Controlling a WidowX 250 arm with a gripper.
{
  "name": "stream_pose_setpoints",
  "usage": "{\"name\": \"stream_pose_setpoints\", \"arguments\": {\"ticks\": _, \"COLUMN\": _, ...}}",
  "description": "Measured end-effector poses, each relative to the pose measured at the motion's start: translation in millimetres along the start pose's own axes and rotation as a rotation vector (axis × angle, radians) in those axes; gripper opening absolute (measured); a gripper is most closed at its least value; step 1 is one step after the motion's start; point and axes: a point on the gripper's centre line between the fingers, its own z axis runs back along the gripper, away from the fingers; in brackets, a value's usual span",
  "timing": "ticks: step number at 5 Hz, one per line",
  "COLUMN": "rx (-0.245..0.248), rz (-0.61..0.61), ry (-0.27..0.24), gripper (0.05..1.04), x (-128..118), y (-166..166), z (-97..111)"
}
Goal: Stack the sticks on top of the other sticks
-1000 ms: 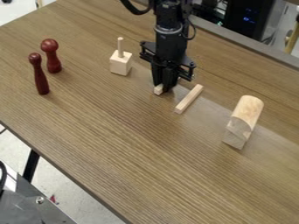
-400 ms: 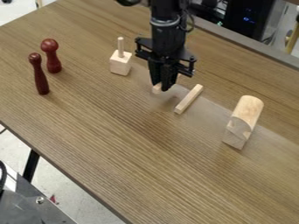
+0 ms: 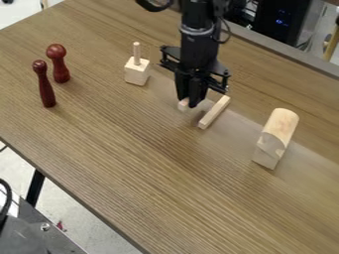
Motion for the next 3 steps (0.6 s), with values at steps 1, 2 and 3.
{"name": "stream_pose_setpoints", "arguments": {"ticks": 1, "rx": -0.006, "rz": 0.019, "ry": 0.019, "gripper": 0.142, "x": -1.2, "y": -5.2, "z": 0.7}}
{"name": "stream_pose_setpoints", "arguments": {"ticks": 2, "rx": -0.014, "rz": 0.033, "ry": 0.012, "gripper": 0.142, "x": 3.0, "y": -8.1, "z": 5.4}}
{"name": "stream_pose_setpoints", "arguments": {"ticks": 3, "rx": -0.016, "rz": 0.035, "ry": 0.013, "gripper": 0.142, "x": 3.3, "y": -10.8, "z": 5.6}}
